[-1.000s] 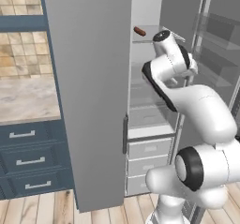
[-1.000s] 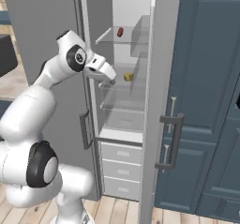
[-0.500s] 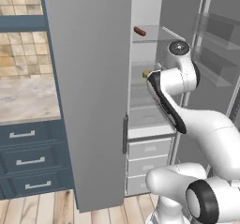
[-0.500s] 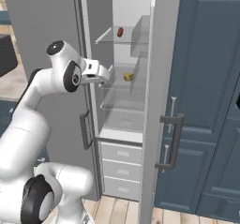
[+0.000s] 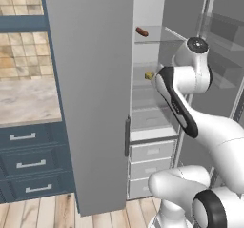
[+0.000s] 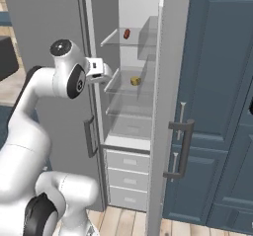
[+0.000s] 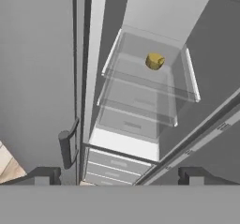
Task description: Retrieve the sausage and cheese from the fridge and place them on the cutting board on the counter.
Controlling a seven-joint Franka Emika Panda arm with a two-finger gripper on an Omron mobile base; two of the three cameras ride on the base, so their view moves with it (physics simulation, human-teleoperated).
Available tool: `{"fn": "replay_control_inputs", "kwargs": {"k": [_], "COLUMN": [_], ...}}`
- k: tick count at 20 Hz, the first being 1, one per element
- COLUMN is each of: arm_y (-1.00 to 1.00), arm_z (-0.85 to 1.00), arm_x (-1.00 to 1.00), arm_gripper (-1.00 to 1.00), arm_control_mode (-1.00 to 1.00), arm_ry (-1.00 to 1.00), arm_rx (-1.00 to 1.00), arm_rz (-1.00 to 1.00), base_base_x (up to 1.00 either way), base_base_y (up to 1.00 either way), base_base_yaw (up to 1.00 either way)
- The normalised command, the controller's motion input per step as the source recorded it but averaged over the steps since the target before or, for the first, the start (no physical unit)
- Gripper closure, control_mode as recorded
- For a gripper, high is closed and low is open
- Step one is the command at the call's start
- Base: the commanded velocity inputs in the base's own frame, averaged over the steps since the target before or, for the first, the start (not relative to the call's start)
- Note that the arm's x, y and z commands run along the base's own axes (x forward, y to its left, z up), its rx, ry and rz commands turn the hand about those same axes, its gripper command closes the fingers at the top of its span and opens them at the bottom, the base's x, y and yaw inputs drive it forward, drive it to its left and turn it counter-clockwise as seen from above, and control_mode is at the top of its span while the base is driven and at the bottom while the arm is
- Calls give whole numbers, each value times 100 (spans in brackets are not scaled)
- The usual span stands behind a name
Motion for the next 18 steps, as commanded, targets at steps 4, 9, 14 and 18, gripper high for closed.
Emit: {"fn": "replay_control_inputs", "kwargs": {"k": [4,9,14,18], "arm_y": [2,4,24,0], "arm_z": [29,9,-6,0], "arm_x": [-53,-54,-25,0], "arm_gripper": [-100,-100,-100,-100], "arm_control_mode": [-100,-100,100,100], "arm_ry": [0,3,11,0], "arm_rx": [0,0,-2,0], "arm_rz": [0,10,10,0], "base_base_x": [0,0,0,0], "base_base_y": [0,0,7,4], "base_base_yaw": [0,0,2,2]}}
